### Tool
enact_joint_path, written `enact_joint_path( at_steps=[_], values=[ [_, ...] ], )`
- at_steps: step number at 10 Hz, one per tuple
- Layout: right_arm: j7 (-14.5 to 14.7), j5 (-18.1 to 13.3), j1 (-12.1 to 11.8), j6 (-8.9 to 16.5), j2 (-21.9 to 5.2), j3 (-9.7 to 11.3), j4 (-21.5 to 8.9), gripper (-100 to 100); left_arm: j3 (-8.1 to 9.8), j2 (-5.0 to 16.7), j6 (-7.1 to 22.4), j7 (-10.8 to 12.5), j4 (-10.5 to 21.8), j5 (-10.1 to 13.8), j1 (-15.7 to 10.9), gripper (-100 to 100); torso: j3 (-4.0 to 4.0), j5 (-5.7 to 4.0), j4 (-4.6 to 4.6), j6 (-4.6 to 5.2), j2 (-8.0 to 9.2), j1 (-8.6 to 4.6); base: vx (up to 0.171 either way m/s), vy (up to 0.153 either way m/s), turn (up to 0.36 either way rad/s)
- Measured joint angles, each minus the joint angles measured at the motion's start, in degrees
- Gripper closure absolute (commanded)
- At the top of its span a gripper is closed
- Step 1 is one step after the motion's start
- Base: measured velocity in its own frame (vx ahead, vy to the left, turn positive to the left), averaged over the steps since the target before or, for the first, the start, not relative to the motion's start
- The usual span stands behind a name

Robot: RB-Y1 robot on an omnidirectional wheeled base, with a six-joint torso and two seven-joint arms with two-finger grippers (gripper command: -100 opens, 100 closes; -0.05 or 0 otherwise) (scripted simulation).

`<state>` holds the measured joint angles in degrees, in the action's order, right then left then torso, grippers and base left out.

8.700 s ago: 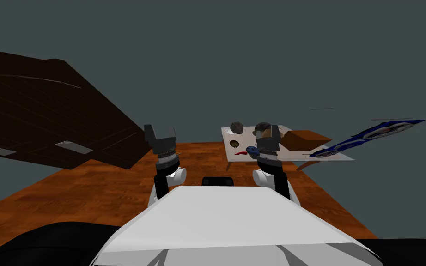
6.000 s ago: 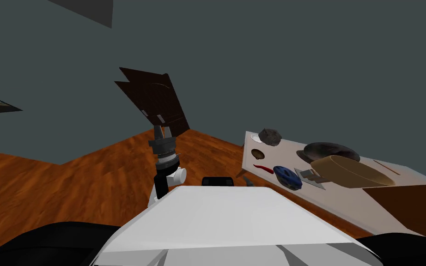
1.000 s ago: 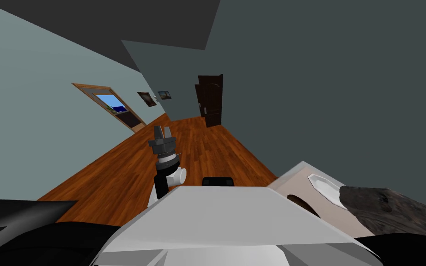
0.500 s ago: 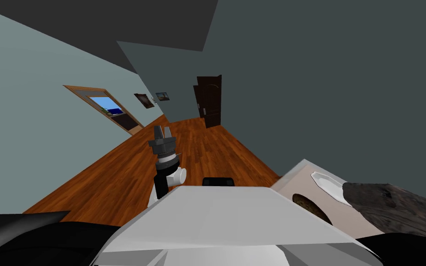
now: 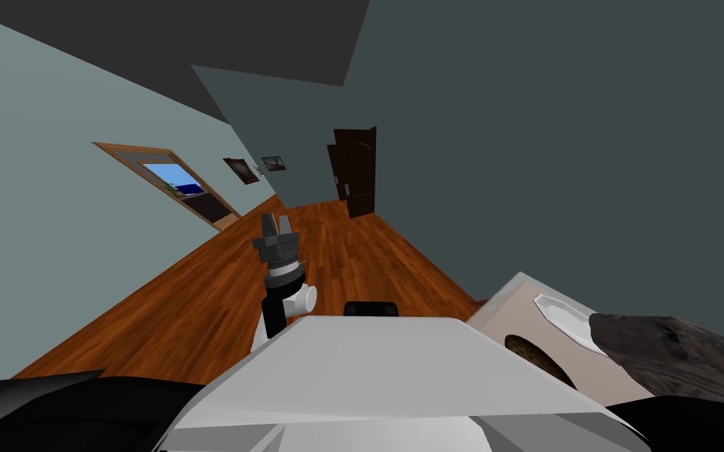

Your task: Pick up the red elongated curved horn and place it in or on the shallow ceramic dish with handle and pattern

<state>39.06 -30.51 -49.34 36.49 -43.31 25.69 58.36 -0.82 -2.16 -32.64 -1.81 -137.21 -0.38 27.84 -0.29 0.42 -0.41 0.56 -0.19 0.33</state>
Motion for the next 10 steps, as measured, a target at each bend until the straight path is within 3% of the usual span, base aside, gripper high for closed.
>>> enact_joint_path(
  at_steps=[3,4,6,8,10],
  values=[
    [0.37,-1.22,-0.93,1.26,1.1,-0.8,-5.21,100,0.0,0.0,0.0,0.0,0.0,0.0,0.0,0,-0.05,-0.03,-0.01,-0.03,-0.1,0.01,0.107,0.059,-0.066],
    [1.65,0.11,-2.95,3.0,0.29,-1.26,-3.27,100,0.0,0.0,0.0,0.0,0.0,0.0,0.0,0,-0.11,-0.02,-0.01,-0.09,-0.21,0.05,0.073,0.044,-0.012],
    [1.29,-0.84,-2.96,2.68,0.61,-1.58,-6.19,100,0.0,0.0,0.0,0.0,0.0,0.0,0.0,0,0.0,-0.08,0.03,-0.11,-0.01,-0.11,0.059,0.046,-0.025],
    [1.15,-1.73,-4.88,3.11,0.66,-2.13,-8.61,100,0.0,0.0,0.0,0.0,0.0,0.0,0.0,0,-0.1,-0.03,-0.06,-0.06,-0.15,0.0,0.118,0.064,-0.045],
    [2.49,-0.97,-6.81,3.39,-0.84,-2.23,-8.27,100,0.0,0.0,0.0,0.0,0.0,0.0,0.0,0,-0.22,-0.1,-0.05,-0.23,-0.4,-0.02,0.143,0.041,-0.001]
  ],
)
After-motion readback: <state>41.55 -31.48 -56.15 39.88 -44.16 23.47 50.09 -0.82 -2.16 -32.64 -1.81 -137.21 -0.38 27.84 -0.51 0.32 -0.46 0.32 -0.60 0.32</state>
